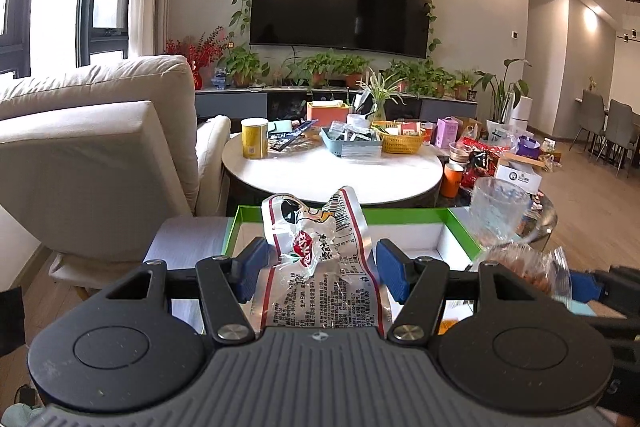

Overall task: Organize snacks
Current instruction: 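Carry the white bag with the left gripper while the right carries the clear bag over the box, then lower and release the white bag with the left gripper while the right releases the clear bag into the box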

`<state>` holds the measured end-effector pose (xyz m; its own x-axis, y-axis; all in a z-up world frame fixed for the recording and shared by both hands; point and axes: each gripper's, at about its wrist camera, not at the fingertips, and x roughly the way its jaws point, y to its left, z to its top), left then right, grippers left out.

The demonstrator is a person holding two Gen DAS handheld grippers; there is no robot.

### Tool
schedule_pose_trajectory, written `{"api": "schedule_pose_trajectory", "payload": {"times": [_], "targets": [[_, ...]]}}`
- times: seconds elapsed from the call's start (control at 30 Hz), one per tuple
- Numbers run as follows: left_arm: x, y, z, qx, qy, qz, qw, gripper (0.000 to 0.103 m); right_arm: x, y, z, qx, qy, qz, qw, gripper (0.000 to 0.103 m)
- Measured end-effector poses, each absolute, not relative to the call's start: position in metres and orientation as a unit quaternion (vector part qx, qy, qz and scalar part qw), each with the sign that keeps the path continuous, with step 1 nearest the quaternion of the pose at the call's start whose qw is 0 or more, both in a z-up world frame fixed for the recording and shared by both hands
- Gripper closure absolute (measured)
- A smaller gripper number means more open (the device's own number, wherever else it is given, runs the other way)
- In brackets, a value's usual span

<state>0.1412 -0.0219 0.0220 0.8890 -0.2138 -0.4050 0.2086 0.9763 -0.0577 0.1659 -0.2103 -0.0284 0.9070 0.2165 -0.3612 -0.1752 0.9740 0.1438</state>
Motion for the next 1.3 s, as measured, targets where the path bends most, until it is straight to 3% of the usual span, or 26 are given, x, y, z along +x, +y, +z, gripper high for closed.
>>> {"api": "schedule_pose_trajectory", "payload": {"times": [0.6,0.8,1.07,1.3], "targets": [[0.212,-0.021,-0.029,-0.015,0.278,-0.087,0.957,0.046,0.233,-0.204,-0.062,0.066,0.267,0.094,0.957,0.053],[0.214,-0.021,-0.049,-0.008,0.334,-0.074,0.94,0.046,0.237,-0.206,-0.07,0.07,0.308,0.085,0.945,0.053],[0.205,-0.03,-0.051,0.034,0.349,-0.072,0.934,0.043,0.222,-0.204,-0.075,0.032,0.317,0.06,0.946,0.052],[0.19,-0.02,-0.046,0.005,0.356,-0.085,0.93,0.043,0.207,-0.214,-0.07,0.036,0.309,0.061,0.948,0.052]]}}
